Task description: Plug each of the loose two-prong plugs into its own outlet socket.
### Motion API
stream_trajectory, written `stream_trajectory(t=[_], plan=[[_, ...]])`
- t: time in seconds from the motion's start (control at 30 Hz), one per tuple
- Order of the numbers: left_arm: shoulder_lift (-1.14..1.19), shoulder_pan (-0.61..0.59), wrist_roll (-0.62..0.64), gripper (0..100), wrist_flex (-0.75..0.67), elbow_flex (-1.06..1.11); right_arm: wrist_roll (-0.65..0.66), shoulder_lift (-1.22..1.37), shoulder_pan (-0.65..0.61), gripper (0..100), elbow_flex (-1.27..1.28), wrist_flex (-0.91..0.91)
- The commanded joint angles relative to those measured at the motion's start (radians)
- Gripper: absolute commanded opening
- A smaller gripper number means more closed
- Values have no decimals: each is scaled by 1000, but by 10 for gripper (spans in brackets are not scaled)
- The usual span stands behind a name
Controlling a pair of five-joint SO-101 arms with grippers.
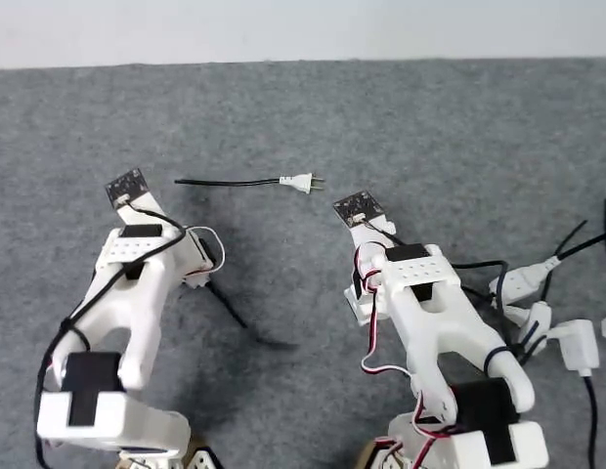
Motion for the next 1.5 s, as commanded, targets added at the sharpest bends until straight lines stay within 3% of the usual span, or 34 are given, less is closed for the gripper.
stream_trajectory(t=[0.0,0.2,0.33,0.63,0.87,1.07,1.33,1.47], plan=[[68,-9,-8,182,64,-114,15,-2,-7,30,-54,12],[144,-3,-6,168,124,-211,15,-2,-7,30,-54,12],[138,38,-15,0,124,-220,15,-2,-7,29,-54,12],[135,327,-14,12,126,-196,15,-8,4,26,-57,10],[135,397,-15,13,126,-208,14,-10,28,27,-57,12],[135,446,-215,17,126,-209,14,-12,30,26,-57,12],[-35,456,-198,240,80,-91,5,-114,48,25,-35,47],[-173,416,-187,257,31,25,5,-157,45,25,-8,44]])
